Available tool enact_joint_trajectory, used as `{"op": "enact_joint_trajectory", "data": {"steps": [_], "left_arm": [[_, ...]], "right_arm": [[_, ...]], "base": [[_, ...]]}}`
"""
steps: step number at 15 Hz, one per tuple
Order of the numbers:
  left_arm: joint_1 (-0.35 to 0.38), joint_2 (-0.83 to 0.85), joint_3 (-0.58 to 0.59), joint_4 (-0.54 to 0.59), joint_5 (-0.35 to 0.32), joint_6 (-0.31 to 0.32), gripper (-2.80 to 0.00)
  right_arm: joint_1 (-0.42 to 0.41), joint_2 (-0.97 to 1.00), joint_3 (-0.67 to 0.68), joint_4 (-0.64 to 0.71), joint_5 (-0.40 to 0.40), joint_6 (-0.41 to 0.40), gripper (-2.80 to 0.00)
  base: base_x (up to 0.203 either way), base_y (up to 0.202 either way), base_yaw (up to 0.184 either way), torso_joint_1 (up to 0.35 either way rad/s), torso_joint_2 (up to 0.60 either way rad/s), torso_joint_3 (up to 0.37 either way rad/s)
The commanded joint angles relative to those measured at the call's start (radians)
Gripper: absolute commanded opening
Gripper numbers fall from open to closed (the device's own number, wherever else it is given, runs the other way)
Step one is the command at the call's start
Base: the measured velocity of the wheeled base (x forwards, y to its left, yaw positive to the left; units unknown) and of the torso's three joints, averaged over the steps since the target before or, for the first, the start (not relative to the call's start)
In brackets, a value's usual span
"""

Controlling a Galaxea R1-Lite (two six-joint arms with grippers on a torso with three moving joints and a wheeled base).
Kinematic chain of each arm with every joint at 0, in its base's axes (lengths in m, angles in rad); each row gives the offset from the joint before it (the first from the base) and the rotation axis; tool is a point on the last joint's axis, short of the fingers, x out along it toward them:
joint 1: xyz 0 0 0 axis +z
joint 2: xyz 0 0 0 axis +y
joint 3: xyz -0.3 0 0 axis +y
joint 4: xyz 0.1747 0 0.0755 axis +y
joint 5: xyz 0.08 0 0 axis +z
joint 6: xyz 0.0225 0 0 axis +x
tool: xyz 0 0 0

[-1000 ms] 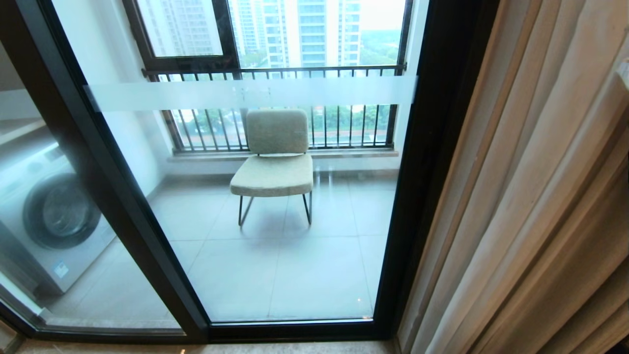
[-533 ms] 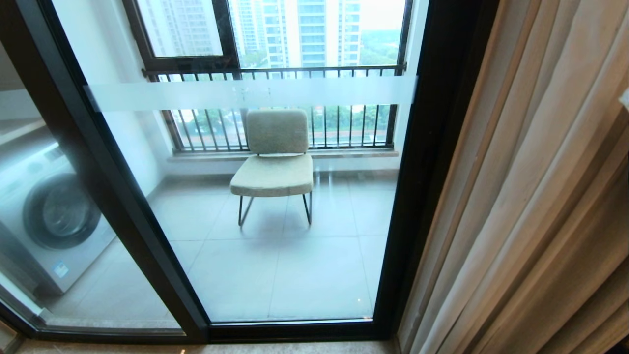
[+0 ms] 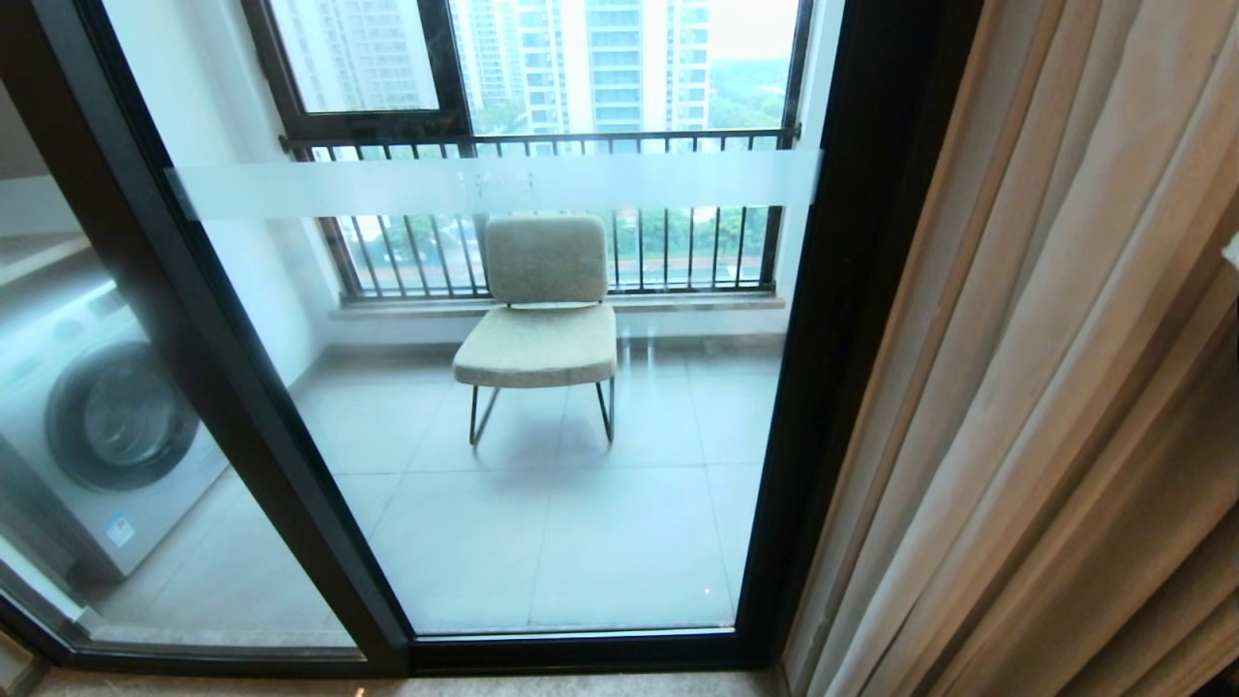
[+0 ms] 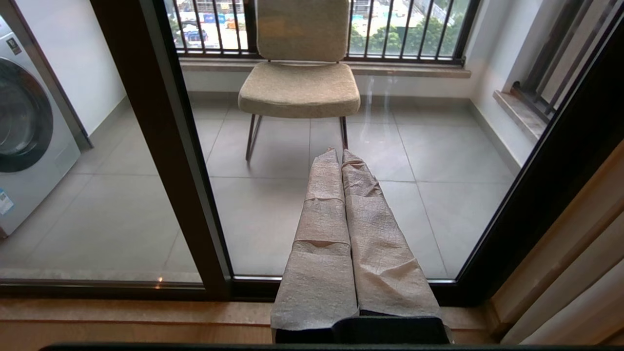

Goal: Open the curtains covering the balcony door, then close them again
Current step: Close the inner curtains on both sides

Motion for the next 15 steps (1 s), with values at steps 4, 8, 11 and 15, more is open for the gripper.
{"op": "enact_joint_trajectory", "data": {"steps": [4, 8, 11, 15], "left_arm": [[0.0, 0.0, 0.0, 0.0, 0.001, -0.001, -2.8], [0.0, 0.0, 0.0, 0.0, 0.001, -0.001, -2.8], [0.0, 0.0, 0.0, 0.0, 0.001, -0.001, -2.8], [0.0, 0.0, 0.0, 0.0, 0.001, -0.001, -2.8]], "right_arm": [[0.023, -0.037, 0.069, -0.005, 0.0, 0.002, -2.8], [0.084, -0.106, 0.145, 0.001, -0.002, 0.001, -2.8], [0.087, -0.189, 0.191, 0.06, -0.002, 0.001, -2.8], [0.106, -0.364, 0.271, 0.23, -0.002, 0.001, -2.8]], "base": [[0.0, 0.0, 0.0, 0.0, 0.0, 0.0], [0.0, 0.0, 0.0, 0.0, 0.0, 0.0], [0.0, 0.0, 0.0, 0.0, 0.0, 0.0], [0.0, 0.0, 0.0, 0.0, 0.0, 0.0]]}}
